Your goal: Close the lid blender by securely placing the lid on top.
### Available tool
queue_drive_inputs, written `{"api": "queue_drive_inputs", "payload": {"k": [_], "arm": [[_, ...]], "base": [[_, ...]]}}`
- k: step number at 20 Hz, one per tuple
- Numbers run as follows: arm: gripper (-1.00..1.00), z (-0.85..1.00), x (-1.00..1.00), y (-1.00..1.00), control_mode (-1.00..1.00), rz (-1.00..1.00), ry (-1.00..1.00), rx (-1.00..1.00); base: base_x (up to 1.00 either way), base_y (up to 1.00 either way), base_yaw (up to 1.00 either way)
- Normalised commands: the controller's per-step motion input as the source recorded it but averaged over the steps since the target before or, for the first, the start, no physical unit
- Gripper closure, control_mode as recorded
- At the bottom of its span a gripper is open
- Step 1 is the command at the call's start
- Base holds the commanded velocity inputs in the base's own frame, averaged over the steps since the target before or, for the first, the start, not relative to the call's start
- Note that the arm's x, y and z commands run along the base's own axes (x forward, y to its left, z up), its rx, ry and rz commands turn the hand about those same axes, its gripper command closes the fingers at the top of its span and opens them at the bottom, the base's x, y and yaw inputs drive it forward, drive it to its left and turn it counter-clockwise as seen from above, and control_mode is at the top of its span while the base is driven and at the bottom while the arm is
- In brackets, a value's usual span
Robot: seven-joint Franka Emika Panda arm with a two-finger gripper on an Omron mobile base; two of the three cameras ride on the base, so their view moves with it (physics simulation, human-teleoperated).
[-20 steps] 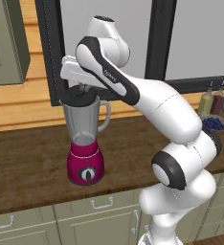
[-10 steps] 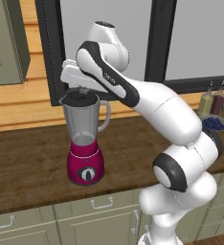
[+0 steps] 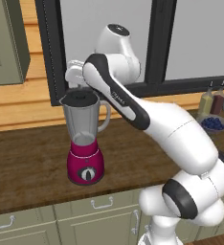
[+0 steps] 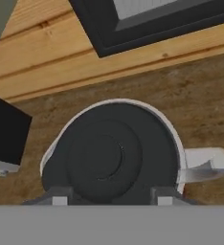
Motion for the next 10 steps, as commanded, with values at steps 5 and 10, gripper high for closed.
{"api": "queue_drive_inputs", "payload": {"k": [5, 10], "arm": [[-1.0, 0.06, -0.17, -0.54, -1.0, 0.0, -0.21, 0.11], [-1.0, 0.0, -0.43, -0.81, -1.0, 0.0, -0.24, 0.19]], "base": [[0.0, 0.0, 0.0], [0.0, 0.0, 0.0]]}}
